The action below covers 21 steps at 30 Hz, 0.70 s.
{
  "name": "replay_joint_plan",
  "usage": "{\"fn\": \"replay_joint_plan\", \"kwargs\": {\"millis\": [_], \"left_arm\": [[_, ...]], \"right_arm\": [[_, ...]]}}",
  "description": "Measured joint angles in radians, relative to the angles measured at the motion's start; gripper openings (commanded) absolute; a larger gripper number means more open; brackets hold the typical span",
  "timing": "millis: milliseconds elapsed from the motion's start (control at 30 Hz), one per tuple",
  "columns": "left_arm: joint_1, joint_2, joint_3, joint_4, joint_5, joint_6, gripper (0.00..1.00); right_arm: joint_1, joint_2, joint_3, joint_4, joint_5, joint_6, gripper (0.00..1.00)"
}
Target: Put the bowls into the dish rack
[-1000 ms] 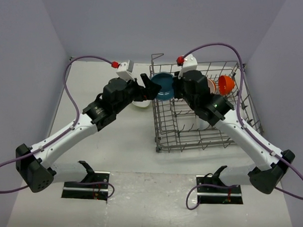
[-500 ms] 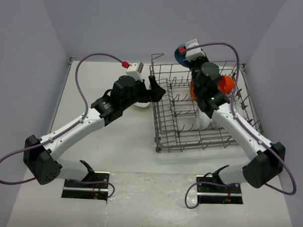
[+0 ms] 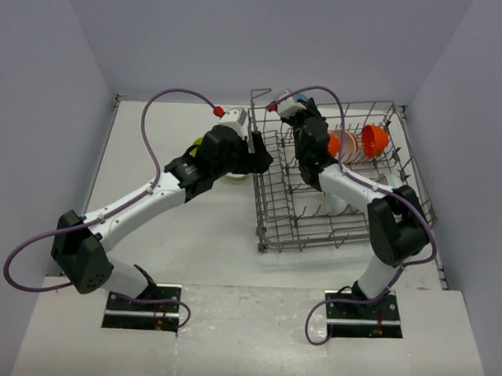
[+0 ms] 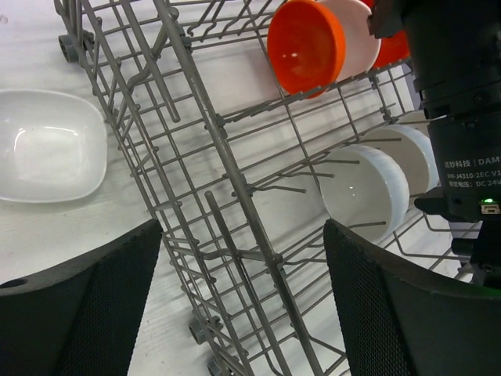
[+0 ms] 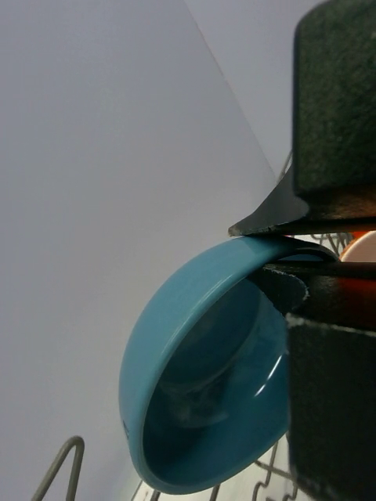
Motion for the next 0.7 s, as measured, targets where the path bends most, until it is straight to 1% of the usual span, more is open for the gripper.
{"fn": "replay_joint_plan", "kwargs": {"millis": [100,133,167,267,400,467,500,667,700], "left_arm": [[0.0,0.002,0.0,0.003,-0.002,0.005,0.68],[0.0,0.005,0.0,0.003,-0.002,0.006,0.63],[0.0,0.009,0.0,0.003,-0.002,0.006,0.6],[0.0,0.03,0.0,0.003,-0.002,0.007,0.54],[-0.001,0.049,0.0,0.027,0.009,0.0,0.45],[0.0,0.05,0.0,0.034,0.014,-0.001,0.43],[0.0,0.051,0.0,0.038,0.017,-0.002,0.38],[0.0,0.052,0.002,0.058,0.026,-0.003,0.31],[0.0,0.052,0.002,0.06,0.029,-0.003,0.26]], "right_arm": [[0.0,0.0,-0.005,-0.022,-0.034,0.05,0.0],[0.0,0.0,-0.006,-0.031,-0.041,0.063,0.0],[0.0,0.0,-0.006,-0.042,-0.047,0.074,0.0],[0.0,0.0,-0.006,-0.095,-0.069,0.115,0.0],[0.0,0.004,0.003,-0.232,-0.092,0.192,0.0],[0.001,0.023,0.043,-0.311,-0.084,0.227,0.0],[0.002,0.034,0.063,-0.337,-0.076,0.242,0.0],[0.003,0.051,0.118,-0.437,-0.023,0.322,0.0],[0.004,0.051,0.123,-0.455,-0.013,0.341,0.0]]}}
